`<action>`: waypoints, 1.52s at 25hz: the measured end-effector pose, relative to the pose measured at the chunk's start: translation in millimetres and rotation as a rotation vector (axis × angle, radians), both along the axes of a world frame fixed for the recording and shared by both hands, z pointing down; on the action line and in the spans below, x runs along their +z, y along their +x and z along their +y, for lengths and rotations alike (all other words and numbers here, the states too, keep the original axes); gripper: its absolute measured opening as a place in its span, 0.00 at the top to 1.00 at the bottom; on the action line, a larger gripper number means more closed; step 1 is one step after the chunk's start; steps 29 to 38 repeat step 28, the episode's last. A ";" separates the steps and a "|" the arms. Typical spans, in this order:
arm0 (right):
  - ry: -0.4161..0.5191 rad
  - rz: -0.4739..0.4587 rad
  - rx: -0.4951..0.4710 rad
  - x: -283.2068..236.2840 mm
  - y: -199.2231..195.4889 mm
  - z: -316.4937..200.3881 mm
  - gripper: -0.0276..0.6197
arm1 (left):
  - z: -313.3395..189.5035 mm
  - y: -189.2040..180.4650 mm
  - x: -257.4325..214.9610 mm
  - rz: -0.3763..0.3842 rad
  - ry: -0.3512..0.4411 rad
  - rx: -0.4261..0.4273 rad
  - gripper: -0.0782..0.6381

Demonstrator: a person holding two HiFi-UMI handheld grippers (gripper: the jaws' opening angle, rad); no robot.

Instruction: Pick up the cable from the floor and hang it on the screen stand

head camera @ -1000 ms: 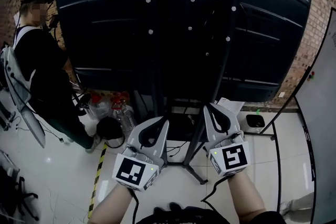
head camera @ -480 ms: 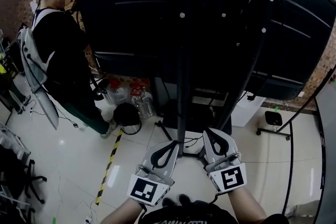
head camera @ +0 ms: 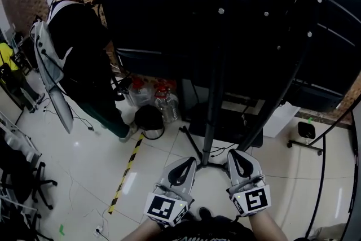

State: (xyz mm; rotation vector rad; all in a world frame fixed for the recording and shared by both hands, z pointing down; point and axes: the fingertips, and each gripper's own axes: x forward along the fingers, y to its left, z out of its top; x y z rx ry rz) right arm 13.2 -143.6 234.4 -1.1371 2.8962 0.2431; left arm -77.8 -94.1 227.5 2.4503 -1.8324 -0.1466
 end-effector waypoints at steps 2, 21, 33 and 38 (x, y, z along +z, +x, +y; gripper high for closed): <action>-0.006 0.011 -0.018 3.8 -6.0 4.4 0.95 | 2.5 -0.9 0.3 -0.004 -0.004 -0.001 0.88; -0.046 0.050 -0.083 16.6 -21.4 11.1 0.95 | 0.1 -4.8 8.7 -0.006 -0.025 -0.029 0.89; -0.041 0.062 -0.095 14.1 -21.3 11.4 0.95 | -1.0 -2.3 8.0 -0.004 -0.025 -0.018 0.88; -0.041 0.062 -0.095 14.1 -21.3 11.4 0.95 | -1.0 -2.3 8.0 -0.004 -0.025 -0.018 0.88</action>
